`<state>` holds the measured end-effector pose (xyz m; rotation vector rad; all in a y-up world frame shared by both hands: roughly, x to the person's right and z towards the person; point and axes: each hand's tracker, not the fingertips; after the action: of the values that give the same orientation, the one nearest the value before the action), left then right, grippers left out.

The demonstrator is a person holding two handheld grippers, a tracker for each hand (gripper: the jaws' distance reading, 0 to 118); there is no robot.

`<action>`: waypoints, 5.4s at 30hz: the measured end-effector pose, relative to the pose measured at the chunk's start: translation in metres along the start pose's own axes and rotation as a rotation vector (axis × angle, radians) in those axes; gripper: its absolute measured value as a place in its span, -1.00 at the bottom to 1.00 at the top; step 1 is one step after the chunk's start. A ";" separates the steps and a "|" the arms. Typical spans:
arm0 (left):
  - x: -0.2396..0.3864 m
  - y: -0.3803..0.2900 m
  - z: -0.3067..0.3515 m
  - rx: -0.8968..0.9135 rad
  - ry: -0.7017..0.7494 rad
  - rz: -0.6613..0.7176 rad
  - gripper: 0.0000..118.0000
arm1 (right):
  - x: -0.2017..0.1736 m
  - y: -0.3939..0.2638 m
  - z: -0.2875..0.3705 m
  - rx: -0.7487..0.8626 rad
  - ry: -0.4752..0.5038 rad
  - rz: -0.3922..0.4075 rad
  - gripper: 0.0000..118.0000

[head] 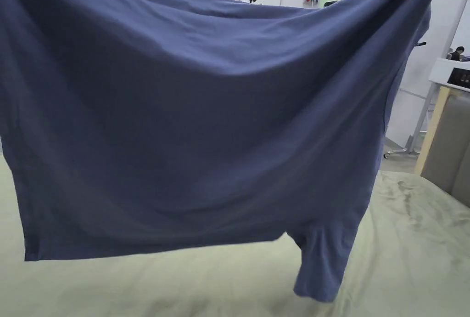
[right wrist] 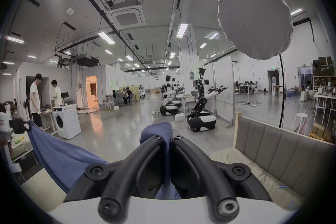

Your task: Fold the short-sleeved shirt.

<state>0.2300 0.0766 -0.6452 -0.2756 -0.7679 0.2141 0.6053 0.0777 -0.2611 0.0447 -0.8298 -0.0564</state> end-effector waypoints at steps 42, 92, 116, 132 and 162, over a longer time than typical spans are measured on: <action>-0.098 -0.381 0.142 -0.556 -0.038 0.034 -0.95 | 0.073 -0.350 0.236 -0.666 -0.009 -0.037 -0.89; -0.106 -0.389 0.312 -0.607 -0.094 0.270 -1.00 | 0.076 -0.373 0.424 -0.862 -0.051 -0.116 -0.96; -0.069 -0.444 -0.115 -0.814 0.063 -0.257 0.36 | 0.040 -0.327 0.308 -0.861 0.082 -0.096 -0.96; -0.047 -0.453 -0.107 -0.865 0.048 -0.320 -0.88 | 0.137 -0.412 0.023 -1.024 -0.171 -0.017 0.92; -0.011 -0.177 0.006 -0.439 -0.111 -0.070 -0.93 | 0.059 -0.163 0.062 -0.637 -0.076 0.172 -0.91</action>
<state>0.2341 -0.0921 -0.5918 -0.6553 -0.9298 -0.0090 0.5935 -0.0901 -0.1858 -0.6309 -0.8580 -0.1590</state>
